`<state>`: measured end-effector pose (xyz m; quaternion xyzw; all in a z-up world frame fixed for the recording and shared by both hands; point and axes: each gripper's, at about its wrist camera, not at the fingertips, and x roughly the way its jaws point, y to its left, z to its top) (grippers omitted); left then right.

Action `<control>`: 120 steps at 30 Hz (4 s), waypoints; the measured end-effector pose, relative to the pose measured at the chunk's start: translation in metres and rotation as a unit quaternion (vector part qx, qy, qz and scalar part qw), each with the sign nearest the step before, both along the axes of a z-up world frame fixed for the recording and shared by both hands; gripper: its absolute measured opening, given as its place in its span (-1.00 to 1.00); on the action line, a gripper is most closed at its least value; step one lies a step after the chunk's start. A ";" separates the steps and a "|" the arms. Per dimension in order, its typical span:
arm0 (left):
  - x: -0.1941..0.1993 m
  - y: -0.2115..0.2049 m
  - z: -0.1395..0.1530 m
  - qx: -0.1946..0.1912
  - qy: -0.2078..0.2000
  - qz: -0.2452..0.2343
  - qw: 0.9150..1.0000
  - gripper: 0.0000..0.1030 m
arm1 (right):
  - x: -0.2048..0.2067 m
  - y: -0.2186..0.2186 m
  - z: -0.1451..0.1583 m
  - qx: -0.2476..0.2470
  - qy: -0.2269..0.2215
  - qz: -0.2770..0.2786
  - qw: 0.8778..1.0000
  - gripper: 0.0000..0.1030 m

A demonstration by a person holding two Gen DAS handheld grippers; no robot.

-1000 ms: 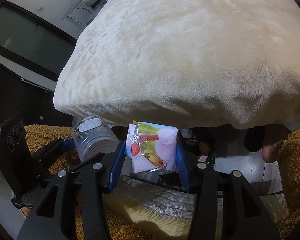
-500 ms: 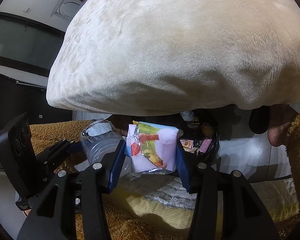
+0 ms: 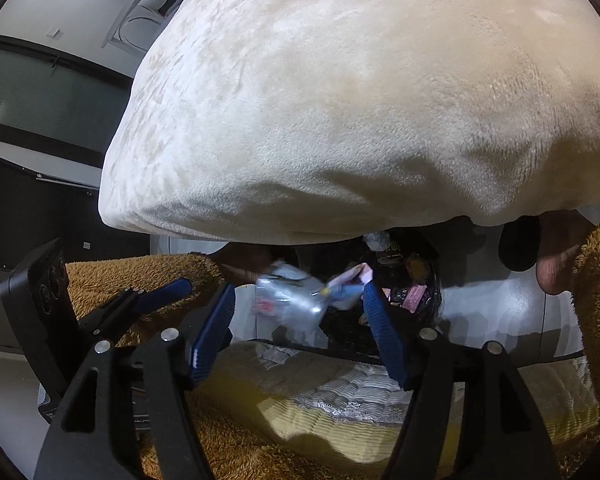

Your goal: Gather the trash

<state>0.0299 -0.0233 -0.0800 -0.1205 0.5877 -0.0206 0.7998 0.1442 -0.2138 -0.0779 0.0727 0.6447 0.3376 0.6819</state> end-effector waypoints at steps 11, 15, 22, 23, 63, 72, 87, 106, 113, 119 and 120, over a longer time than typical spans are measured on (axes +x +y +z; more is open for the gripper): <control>-0.008 0.015 0.029 0.000 -0.084 0.039 0.996 0.64 | -0.007 -0.002 0.041 -0.014 -0.134 0.003 0.991 0.30; -0.013 0.016 0.047 0.003 -0.139 0.040 0.989 0.64 | -0.012 -0.003 0.058 0.001 -0.179 0.009 0.984 0.30; -0.021 0.016 0.072 0.007 -0.213 0.046 0.976 0.64 | -0.024 0.000 0.079 -0.002 -0.254 0.013 0.967 0.30; -0.022 0.017 0.075 0.010 -0.222 0.047 0.974 0.64 | -0.026 0.000 0.082 -0.002 -0.262 0.013 0.965 0.30; -0.055 0.013 0.125 0.090 -0.386 0.069 0.916 0.88 | -0.056 -0.007 0.127 0.019 -0.429 -0.006 0.903 0.91; -0.059 0.012 0.128 0.101 -0.398 0.071 0.909 0.88 | -0.057 -0.009 0.129 0.019 -0.432 -0.008 0.902 0.91; -0.060 0.009 0.129 0.111 -0.403 0.067 0.906 0.88 | -0.056 -0.009 0.128 0.017 -0.433 -0.010 0.901 0.91; -0.062 0.007 0.128 0.115 -0.407 0.061 0.904 0.88 | -0.056 -0.007 0.125 0.012 -0.434 -0.011 0.901 0.91; -0.061 0.007 0.128 0.116 -0.406 0.060 0.904 0.88 | -0.057 -0.007 0.124 0.012 -0.433 -0.012 0.901 0.91; -0.060 0.008 0.128 0.117 -0.404 0.063 0.905 0.88 | -0.057 -0.007 0.124 0.011 -0.434 -0.012 0.901 0.91; -0.060 0.008 0.129 0.117 -0.404 0.063 0.905 0.88 | -0.057 -0.007 0.124 0.011 -0.434 -0.012 0.901 0.91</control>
